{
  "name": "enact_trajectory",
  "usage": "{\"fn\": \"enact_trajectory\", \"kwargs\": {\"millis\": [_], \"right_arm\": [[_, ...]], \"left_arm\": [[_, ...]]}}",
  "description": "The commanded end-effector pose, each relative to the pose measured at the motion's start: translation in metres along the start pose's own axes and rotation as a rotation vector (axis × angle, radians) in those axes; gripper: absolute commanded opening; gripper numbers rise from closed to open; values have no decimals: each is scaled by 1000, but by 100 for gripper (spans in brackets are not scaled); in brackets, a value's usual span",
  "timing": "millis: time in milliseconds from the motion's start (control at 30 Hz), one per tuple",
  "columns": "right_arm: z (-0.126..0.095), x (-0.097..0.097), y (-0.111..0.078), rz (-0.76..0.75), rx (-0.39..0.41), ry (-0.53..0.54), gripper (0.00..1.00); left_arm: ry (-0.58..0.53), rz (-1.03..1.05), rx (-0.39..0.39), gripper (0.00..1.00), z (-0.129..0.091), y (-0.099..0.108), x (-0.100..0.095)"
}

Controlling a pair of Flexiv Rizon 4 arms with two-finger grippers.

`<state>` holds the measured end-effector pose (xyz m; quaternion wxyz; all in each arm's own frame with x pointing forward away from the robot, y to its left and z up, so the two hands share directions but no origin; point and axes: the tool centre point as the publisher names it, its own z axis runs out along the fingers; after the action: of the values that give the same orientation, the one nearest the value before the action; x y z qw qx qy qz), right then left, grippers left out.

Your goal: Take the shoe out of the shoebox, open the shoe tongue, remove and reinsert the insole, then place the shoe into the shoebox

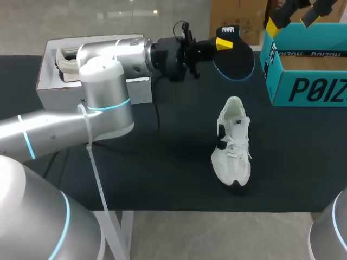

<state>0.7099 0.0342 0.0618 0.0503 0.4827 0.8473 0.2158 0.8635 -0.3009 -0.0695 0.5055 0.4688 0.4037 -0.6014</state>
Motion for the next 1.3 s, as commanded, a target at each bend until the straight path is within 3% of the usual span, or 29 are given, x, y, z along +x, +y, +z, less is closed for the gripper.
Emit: {"fn": "enact_trajectory", "kwargs": {"millis": [33,167,400,533,800,867,900,933,967,1300], "right_arm": [[0,0,2,1,5,0,100],[0,0,2,1,5,0,100],[0,0,2,1,5,0,100],[0,0,2,1,5,0,100],[0,0,2,1,5,0,100],[0,0,2,1,5,0,100],[0,0,2,1,5,0,100],[0,0,2,1,5,0,100],[0,0,2,1,5,0,100],[0,0,2,1,5,0,100]], "left_arm": [[1,1,0,0,1,0,0],[1,1,0,0,1,0,0],[92,-378,-53,0,7,-3,1],[89,-598,-93,0,10,-9,-1],[-204,-1180,-66,0,7,-11,-22],[-280,-1451,-82,0,7,-10,-26],[-307,-1574,-25,0,7,-9,-28],[-339,-1645,-43,0,6,-9,-30],[-318,-1661,-79,0,6,-7,-29],[-318,-1661,-79,0,6,-7,-29]]}}
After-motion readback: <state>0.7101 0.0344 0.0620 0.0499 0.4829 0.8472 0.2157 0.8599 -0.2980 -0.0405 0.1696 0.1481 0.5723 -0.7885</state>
